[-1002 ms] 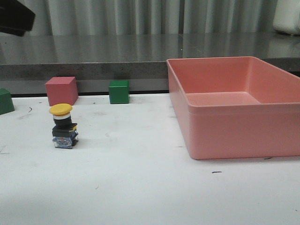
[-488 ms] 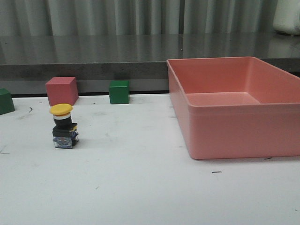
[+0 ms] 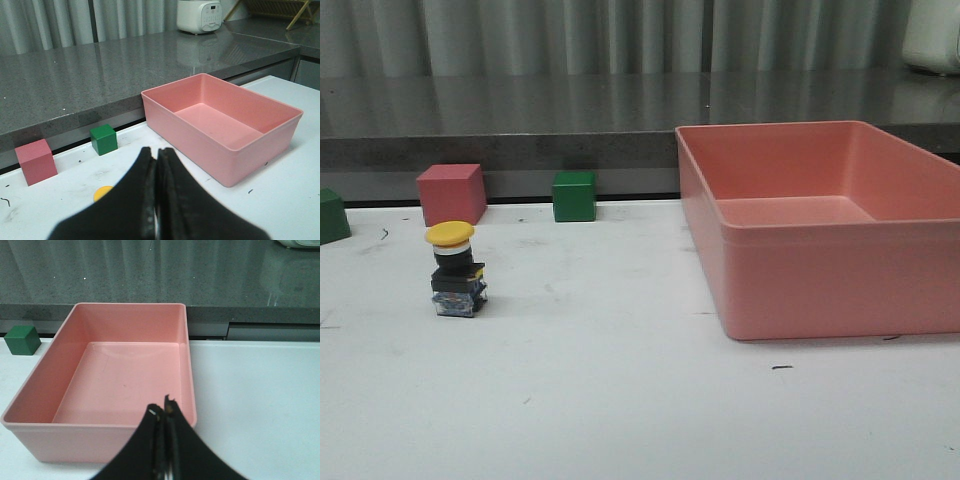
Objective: Place and stand button with both arms
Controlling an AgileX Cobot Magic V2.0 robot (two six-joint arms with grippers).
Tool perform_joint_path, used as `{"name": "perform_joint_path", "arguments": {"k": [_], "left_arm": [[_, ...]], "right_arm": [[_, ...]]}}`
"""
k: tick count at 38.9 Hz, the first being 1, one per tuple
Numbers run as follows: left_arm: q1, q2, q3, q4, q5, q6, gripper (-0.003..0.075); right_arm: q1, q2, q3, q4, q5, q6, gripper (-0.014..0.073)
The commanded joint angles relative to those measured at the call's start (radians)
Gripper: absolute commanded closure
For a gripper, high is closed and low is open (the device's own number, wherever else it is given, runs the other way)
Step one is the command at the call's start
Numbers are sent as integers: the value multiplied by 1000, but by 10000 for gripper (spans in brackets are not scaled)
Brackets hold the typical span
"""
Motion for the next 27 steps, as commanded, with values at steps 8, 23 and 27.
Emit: {"name": "perform_joint_path", "arguments": {"k": [8, 23, 27], "left_arm": [[-7, 5, -30, -6, -69, -3, 741], [-7, -7, 59, 214, -156, -285, 741], [19, -49, 102, 225, -156, -299, 741]], "right_arm": [[-2, 3, -25, -13, -78, -9, 664], [-2, 3, -25, -13, -78, -9, 664], [-2, 3, -25, -13, -78, -9, 664]]}}
